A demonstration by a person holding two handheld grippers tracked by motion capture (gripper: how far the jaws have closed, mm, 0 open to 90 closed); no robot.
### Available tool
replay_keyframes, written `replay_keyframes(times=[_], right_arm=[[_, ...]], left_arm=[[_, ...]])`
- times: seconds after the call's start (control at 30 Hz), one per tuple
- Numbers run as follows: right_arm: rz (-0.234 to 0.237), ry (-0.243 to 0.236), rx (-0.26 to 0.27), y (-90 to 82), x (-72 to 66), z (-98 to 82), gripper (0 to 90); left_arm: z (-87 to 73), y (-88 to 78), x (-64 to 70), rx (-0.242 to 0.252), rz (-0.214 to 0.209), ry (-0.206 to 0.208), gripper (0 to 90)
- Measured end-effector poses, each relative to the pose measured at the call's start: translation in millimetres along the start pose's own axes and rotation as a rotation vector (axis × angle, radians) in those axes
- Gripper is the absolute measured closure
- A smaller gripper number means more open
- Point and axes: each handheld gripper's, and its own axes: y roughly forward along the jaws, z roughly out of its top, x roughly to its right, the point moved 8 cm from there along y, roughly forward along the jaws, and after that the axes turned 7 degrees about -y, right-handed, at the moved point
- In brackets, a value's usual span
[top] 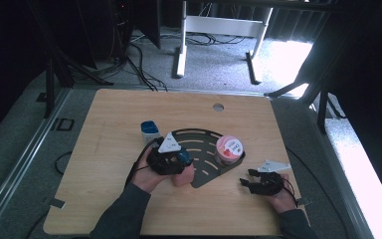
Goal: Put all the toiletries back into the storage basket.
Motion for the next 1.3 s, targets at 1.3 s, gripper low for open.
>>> replay_keyframes(times=[1.3], right_arm=[[0.000, -0.003, 0.002, 0.1, 0.3, -0.1, 42.4]], left_arm=[[23.3, 31.2, 3.9, 0.012, -0.002, -0.001, 52.8]])
